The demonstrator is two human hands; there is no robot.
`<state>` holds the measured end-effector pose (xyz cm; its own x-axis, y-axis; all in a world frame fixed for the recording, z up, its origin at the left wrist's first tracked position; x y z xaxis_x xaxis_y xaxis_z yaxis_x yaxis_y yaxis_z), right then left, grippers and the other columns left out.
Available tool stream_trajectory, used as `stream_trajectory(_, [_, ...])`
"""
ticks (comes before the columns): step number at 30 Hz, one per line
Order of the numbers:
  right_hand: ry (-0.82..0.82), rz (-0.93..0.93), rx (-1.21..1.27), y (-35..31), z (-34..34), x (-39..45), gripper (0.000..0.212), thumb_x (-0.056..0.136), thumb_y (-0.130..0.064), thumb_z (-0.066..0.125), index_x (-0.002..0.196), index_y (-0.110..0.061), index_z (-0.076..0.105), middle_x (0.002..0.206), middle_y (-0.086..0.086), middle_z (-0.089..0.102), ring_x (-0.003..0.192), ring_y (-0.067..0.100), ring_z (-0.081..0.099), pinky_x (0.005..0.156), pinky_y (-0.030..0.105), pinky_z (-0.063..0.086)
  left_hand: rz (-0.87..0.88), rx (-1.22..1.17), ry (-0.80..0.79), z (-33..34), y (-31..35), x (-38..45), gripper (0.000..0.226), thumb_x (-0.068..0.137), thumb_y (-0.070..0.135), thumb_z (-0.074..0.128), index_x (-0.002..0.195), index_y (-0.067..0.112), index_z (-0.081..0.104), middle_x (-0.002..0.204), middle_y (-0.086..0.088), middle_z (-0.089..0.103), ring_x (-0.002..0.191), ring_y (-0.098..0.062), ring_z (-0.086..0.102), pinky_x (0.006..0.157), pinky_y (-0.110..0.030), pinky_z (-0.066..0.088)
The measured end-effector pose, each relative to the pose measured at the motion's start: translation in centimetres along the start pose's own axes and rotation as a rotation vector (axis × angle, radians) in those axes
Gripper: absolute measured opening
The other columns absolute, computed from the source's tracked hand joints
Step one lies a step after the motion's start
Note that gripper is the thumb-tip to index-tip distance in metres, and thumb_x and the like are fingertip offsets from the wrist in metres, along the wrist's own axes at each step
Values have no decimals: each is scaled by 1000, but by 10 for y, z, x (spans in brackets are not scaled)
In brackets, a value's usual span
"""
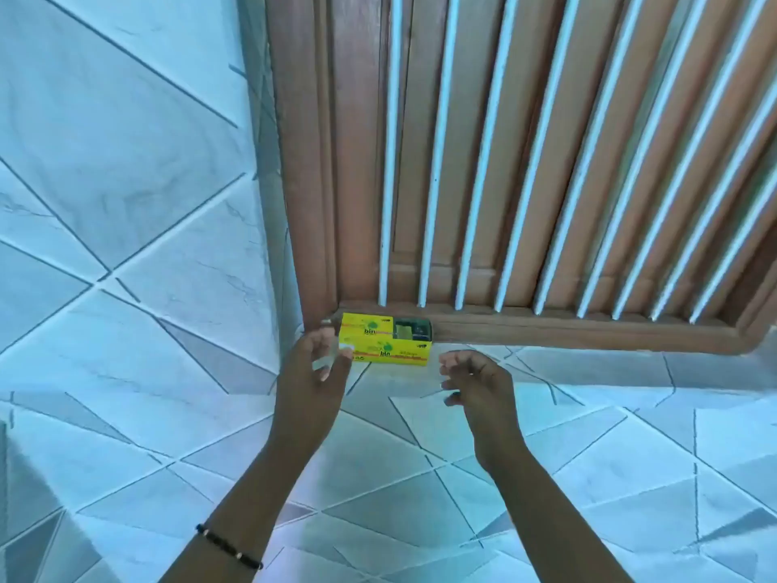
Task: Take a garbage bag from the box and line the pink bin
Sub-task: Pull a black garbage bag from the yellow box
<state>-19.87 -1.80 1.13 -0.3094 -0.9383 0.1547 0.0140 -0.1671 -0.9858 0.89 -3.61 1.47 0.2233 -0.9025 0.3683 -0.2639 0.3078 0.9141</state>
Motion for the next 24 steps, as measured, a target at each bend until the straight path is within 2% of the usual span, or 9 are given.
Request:
stream_trajectory(1, [30,-21,-45,1,0,12,15,89,-5,55,78,-9,65,76,0,63,69,19,52,56,26,44,-9,-2,8,6,-4,9,26,86,15,64,110,12,57,112,-2,60,103,-12,55,82,-6,44])
stream_trajectory(3, [56,-11,-81,9,1,37,14,88,-9,57,78,-15,65,78,-5,63,72,18,53,61,31,46,-13,36,18,19,-17,26,45,80,27,66,120,12,52,120,-2,57,113,-13,53,100,-31,45])
stream_trajectory(5, [50,40,-102,20,4,56,16,88,-11,58,78,-21,65,75,-7,62,71,17,54,70,39,49,-34,55,37,30,-29,40,50,79,25,66,123,11,49,119,-1,56,113,-13,53,102,-43,43])
stream_trajectory(8, [19,59,-143,31,6,73,18,87,-14,57,74,-25,65,72,-9,63,71,18,55,76,42,51,-10,95,44,41,-33,48,41,83,17,64,120,11,50,110,10,58,108,-13,56,98,-42,46])
stream_trajectory(13, [-19,81,-167,39,7,84,18,89,-21,58,75,-22,69,73,-4,66,71,17,56,69,41,50,-10,217,7,50,-50,53,38,86,35,53,122,22,54,112,0,66,99,-25,62,91,-36,48])
stream_trajectory(17, [-46,80,-117,40,7,81,16,90,-15,57,85,-16,71,83,4,72,73,16,59,69,34,48,30,252,57,50,-40,38,44,83,43,48,121,20,55,111,2,66,96,-22,63,87,-32,49])
stream_trajectory(20, [-61,62,3,33,4,63,12,90,-10,58,93,-8,69,88,13,71,77,21,62,67,26,53,32,169,68,45,-32,19,50,84,42,52,129,20,49,120,2,62,108,-19,61,96,-41,48])
stream_trajectory(22, [-85,32,46,30,4,42,6,84,-12,65,88,-8,67,89,16,70,81,31,65,75,37,57,-2,49,71,40,-27,1,51,86,40,59,132,27,44,127,5,58,116,-13,56,103,-39,44])
stream_trajectory(24, [-94,24,16,29,4,14,9,74,-19,71,79,-16,65,83,9,69,77,25,66,78,43,54,-101,-148,73,33,-22,-21,51,87,27,62,132,37,41,133,10,53,122,-10,51,107,-41,39])
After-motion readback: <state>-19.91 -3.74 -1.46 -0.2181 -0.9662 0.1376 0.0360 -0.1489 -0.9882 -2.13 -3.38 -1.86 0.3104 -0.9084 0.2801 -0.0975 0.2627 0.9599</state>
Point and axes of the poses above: each hand's wrist, its own x-axis towards the middle knuckle, its own z-axis out of the palm, y = z × x, the point moved 4 cm from there along x, towards the middle knuckle
